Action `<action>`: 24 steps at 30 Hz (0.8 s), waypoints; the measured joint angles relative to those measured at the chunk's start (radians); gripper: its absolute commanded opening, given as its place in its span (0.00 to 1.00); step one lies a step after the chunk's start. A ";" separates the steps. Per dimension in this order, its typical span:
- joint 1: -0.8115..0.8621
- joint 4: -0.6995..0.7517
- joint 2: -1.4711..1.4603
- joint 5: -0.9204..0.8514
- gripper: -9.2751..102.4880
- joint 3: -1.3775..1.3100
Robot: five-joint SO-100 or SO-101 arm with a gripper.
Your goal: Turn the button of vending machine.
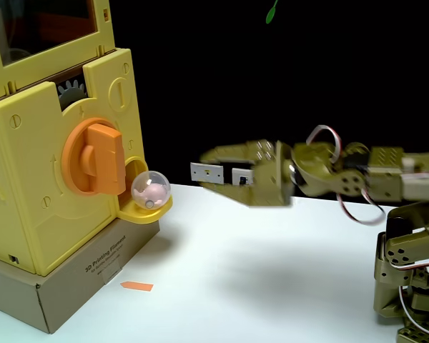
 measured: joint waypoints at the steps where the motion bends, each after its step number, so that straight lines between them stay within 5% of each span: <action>1: 0.000 0.012 0.043 -0.057 0.17 0.040; 8: 0.009 0.103 0.270 -0.345 0.09 0.256; 24: -0.018 0.345 0.471 -0.503 0.09 0.371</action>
